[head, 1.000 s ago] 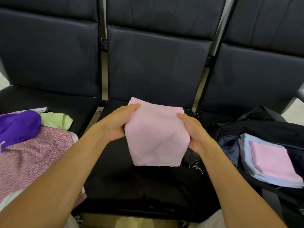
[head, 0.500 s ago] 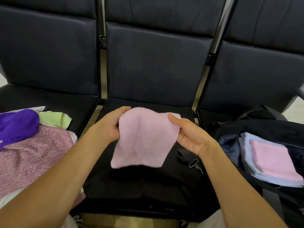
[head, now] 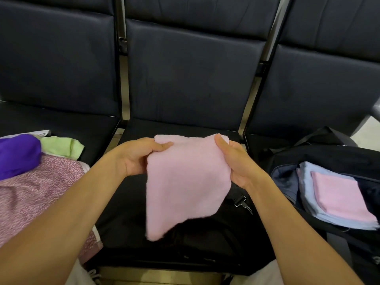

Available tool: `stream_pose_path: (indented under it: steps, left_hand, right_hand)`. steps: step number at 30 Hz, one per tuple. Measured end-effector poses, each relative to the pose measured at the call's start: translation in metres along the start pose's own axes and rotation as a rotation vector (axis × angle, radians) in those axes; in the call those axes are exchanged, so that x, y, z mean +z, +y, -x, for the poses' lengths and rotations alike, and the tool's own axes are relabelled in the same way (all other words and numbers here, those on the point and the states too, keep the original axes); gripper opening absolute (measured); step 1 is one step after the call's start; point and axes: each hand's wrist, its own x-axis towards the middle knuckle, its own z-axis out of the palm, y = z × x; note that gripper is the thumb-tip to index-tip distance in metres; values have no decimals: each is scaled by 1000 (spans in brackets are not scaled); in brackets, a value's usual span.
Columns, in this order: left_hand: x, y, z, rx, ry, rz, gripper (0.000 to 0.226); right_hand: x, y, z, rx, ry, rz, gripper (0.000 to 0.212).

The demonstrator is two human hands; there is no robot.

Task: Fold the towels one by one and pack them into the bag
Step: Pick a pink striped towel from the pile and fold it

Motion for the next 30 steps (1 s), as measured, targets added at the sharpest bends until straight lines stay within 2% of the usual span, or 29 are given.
stream_pose_path:
  steps: [3, 6, 9, 11, 14, 18, 20, 22, 26, 28, 30]
  left_hand:
    - [1, -2, -1, -40, 57, 154, 51]
    - [3, -3, 1, -16, 11, 272, 29]
    - [-2, -2, 3, 24, -65, 395, 39]
    - [-5, -1, 3, 23, -82, 422, 45]
    - [-6, -1, 3, 82, -84, 255, 37]
    - [-9, -3, 2, 318, 125, -220, 28]
    - [-9, -5, 1, 419, 201, -364, 27]
    - [-7, -6, 1, 411, 194, -317, 25]
    - [-4, -5, 5, 175, -14, -153, 32]
    - [-3, -6, 3, 150, -80, -136, 43]
    - [-3, -7, 1, 188, -66, -97, 50]
  right_hand:
    - [5, 3, 0, 32, 15, 10, 32]
    - [1, 2, 0, 94, -19, -74, 41]
    - [-10, 0, 3, 115, -105, -191, 34]
    - [-16, 2, 3, 101, -173, -199, 41]
    - [-20, 8, -1, 66, -186, -93, 48]
    - [-14, 12, -2, -82, -120, 125, 28]
    - [-10, 13, 0, -150, -92, 209, 26]
    - [-8, 12, 2, -174, -79, 222, 25]
    - [-9, 9, 2, -29, -69, 129, 27]
    - [-12, 8, 3, 63, -141, 55, 26]
    - [-15, 7, 6, 64, -231, -14, 27]
